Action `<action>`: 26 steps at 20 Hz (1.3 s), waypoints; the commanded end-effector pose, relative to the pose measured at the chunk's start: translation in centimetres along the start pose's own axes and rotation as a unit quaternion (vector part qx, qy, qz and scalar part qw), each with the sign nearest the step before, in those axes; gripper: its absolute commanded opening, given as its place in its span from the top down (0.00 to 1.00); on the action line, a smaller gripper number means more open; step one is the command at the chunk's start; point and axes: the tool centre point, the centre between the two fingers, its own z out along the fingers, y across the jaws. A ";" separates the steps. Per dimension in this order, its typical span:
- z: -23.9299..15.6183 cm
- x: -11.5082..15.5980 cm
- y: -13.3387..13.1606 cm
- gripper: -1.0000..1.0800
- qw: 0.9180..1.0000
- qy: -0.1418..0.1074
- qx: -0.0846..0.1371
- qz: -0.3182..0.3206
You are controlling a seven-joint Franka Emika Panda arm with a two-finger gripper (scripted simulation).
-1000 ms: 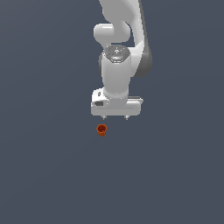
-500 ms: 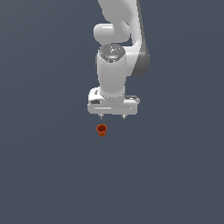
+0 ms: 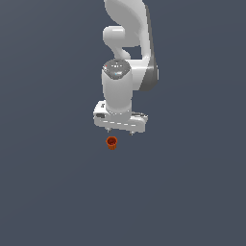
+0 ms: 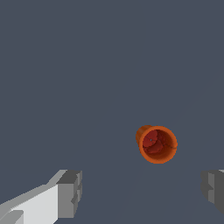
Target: Pick up the object and move it to a goal position.
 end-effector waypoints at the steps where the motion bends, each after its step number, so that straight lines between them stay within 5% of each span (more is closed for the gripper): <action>1: 1.1 0.0 0.7 0.04 0.999 0.000 0.000 0.032; 13: 6.2 -0.2 4.1 0.04 0.984 0.003 -0.006 0.178; 26: 7.7 -0.3 4.8 0.04 0.979 0.003 -0.007 0.204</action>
